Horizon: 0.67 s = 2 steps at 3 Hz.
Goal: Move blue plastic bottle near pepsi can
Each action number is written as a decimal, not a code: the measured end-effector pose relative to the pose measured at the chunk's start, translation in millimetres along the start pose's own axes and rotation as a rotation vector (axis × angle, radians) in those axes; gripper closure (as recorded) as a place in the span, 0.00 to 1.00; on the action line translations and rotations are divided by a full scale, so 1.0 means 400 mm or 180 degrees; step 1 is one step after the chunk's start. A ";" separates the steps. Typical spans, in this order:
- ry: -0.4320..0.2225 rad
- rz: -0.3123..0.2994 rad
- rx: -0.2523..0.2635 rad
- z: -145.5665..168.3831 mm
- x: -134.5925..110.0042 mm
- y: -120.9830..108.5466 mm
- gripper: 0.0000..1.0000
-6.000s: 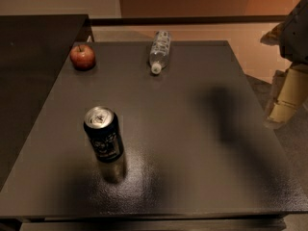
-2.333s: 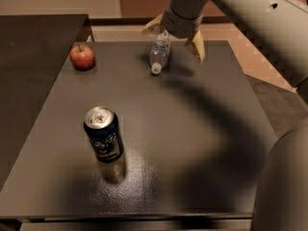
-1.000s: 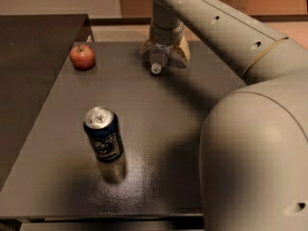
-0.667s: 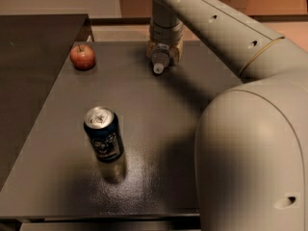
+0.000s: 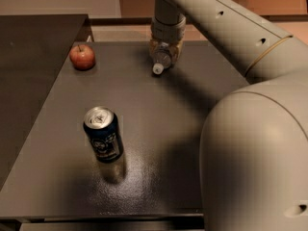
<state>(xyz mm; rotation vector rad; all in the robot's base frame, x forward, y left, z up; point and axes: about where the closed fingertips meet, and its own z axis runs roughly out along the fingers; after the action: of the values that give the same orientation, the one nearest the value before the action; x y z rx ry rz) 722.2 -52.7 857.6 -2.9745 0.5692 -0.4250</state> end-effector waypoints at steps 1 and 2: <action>-0.0062 0.0052 0.0113 -0.052 -0.040 0.036 1.00; -0.0132 0.0089 0.0199 -0.118 -0.110 0.095 1.00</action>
Offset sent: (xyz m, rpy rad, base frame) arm -0.1302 -0.0406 0.0508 0.1103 0.0406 -0.0051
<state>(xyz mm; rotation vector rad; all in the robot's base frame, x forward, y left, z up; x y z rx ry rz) 656.2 -73.0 886.6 -2.9051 0.5815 -0.3708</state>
